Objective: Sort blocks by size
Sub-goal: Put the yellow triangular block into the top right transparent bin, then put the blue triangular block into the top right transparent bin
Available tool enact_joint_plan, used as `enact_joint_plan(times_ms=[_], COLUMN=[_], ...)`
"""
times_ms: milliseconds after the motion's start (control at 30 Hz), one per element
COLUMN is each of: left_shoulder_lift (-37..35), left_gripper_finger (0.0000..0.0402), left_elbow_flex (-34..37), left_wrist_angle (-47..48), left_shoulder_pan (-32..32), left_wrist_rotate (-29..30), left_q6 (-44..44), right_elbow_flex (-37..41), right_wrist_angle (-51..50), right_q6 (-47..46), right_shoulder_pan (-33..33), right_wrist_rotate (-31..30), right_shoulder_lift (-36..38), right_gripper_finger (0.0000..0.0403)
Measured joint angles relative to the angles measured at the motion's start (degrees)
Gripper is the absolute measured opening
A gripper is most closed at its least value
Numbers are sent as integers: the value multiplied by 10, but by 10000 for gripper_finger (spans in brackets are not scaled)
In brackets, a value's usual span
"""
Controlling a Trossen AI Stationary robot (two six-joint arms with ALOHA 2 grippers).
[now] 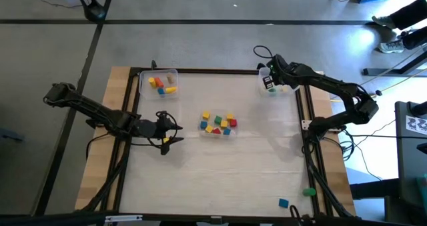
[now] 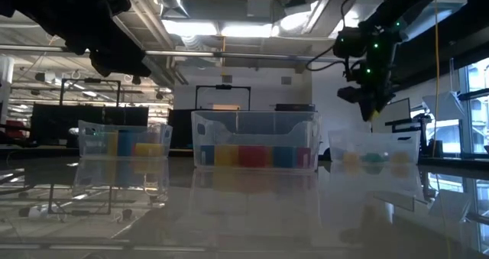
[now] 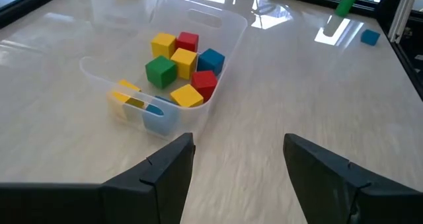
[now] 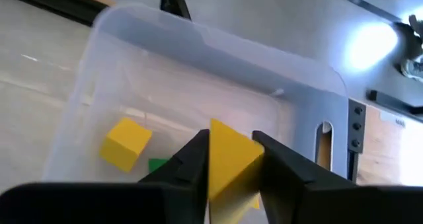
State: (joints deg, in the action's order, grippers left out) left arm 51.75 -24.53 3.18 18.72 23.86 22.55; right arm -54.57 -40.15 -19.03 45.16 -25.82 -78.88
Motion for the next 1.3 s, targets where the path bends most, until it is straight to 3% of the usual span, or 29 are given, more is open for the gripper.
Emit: enact_joint_plan(times_ms=[300,500,667,967,1300], left_shoulder_lift=[0,0,0,0,1], left_gripper_finger=[221,221,221,221,221], left_elbow_flex=[0,0,0,0,0], left_wrist_angle=[0,0,0,0,3], left_shoulder_pan=[0,0,0,0,0], left_wrist_rotate=[0,1,1,1,1], left_q6=[0,-5,-5,-6,-9], right_elbow_flex=[1,0,0,0,0], right_wrist_angle=[-4,1,-9,-51,11], right_q6=[19,30,24,-94,-187], right_shoulder_pan=[2,-43,-148,-389,-627], right_wrist_rotate=[14,58,118,166,129], right_shoulder_lift=[-1,22,56,67,31], right_gripper_finger=[203,228,223,207,207])
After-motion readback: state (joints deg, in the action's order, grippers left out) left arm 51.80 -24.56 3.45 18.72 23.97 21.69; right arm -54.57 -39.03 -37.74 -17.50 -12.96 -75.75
